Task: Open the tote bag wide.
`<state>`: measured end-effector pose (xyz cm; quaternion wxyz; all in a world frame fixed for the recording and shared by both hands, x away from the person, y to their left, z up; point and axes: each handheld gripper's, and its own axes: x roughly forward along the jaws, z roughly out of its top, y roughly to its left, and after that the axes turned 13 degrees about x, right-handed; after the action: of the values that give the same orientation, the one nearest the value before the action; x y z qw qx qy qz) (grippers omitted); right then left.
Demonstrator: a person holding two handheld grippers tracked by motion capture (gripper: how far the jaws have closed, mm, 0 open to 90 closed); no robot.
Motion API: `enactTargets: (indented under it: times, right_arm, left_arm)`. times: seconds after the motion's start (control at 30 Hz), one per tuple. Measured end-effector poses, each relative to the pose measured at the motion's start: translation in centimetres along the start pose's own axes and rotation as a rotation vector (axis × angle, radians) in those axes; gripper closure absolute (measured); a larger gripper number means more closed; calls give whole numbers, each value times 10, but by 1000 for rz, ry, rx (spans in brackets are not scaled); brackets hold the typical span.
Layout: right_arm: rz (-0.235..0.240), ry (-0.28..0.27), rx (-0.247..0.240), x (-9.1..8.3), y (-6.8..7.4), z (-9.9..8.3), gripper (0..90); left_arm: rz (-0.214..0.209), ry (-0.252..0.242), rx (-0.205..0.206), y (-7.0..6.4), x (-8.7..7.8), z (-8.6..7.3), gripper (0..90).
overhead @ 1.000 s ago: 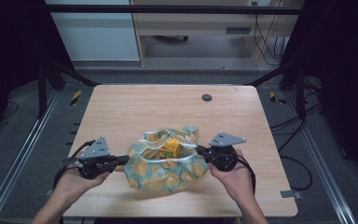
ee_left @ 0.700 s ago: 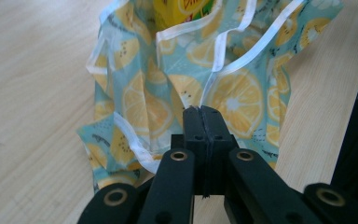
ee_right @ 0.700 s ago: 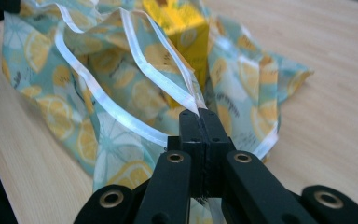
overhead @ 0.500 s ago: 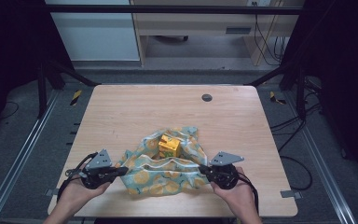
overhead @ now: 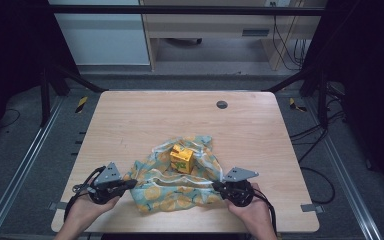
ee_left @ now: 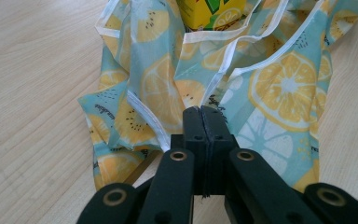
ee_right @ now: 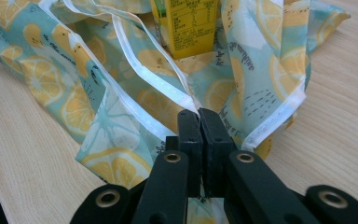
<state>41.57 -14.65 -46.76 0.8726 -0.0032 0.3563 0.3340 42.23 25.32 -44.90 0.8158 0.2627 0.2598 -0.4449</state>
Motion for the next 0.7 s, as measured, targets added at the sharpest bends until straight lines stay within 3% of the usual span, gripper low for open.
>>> enactTargets:
  times: [0.13, 0.2, 0.4, 0.5, 0.7]
  right_arm:
    - [-6, 1, -12, 1, 3, -3, 828]
    - [-19, -7, -21, 1, 4, -4, 759]
    - [-45, -49, -29, -6, 5, 0, 574]
    - [-59, -80, -34, -15, 8, 8, 447]
    - [-57, -119, -66, -33, 10, 29, 320]
  left_arm:
    - [10, -15, -7, 0, 1, -3, 873]
    - [4, -27, -26, 1, 0, -5, 858]
    - [22, -30, -29, 0, -1, -6, 781]
    - [50, -43, -28, 3, -9, -4, 657]
    - [67, -63, -17, 4, -22, 5, 504]
